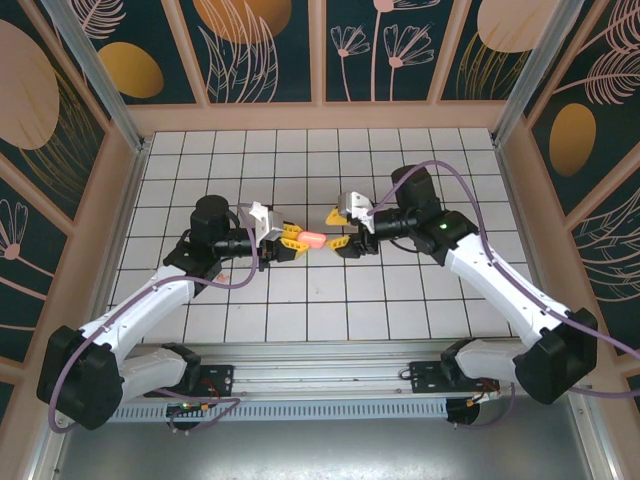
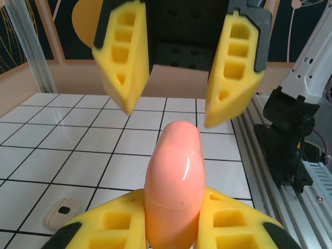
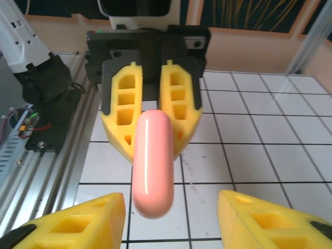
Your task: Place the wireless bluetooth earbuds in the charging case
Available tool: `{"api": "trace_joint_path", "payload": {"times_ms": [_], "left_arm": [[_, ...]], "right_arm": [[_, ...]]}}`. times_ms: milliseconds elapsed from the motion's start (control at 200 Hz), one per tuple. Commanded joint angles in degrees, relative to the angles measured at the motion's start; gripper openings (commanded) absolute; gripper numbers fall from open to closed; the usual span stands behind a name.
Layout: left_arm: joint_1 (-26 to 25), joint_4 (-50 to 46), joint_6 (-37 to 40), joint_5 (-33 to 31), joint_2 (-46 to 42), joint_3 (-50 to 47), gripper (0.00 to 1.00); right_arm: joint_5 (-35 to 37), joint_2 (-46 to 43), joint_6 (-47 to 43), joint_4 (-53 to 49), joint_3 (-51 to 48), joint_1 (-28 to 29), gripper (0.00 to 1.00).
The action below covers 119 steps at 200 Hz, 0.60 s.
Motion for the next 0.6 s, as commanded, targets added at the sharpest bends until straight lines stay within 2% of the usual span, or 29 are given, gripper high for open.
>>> {"api": "trace_joint_path", "payload": {"times_ms": [0, 165, 440, 520, 591], "left_arm": [[-0.46, 2.52, -0.63, 1.44, -0.19, 0.18, 0.13], [-0.62, 2.67, -0.61, 1.17, -0.31, 0.02, 0.13], [-0.94, 3.32, -0.75, 1.15, -0.53, 0.01, 0.14], [-0.90, 3.15, -0.71, 1.15, -0.56, 0.17, 0.17], [-0.90, 2.17, 0.01, 1.08, -0.56, 0.35, 0.24]], "right_arm": [[-2.52, 1.43, -0.96, -0.23, 2.01, 1.28, 0.50], [-3.52, 2.57, 0.14, 1.84, 1.89, 1.90, 0.46], [-4.43, 3.83, 0.11, 1.66, 2.83, 2.14, 0.28], [-4.19, 3.68, -0.88, 0.86, 3.01, 2.16, 0.20], [-3.96, 3.72, -3.10, -1.35, 3.81, 2.16, 0.17]]}}
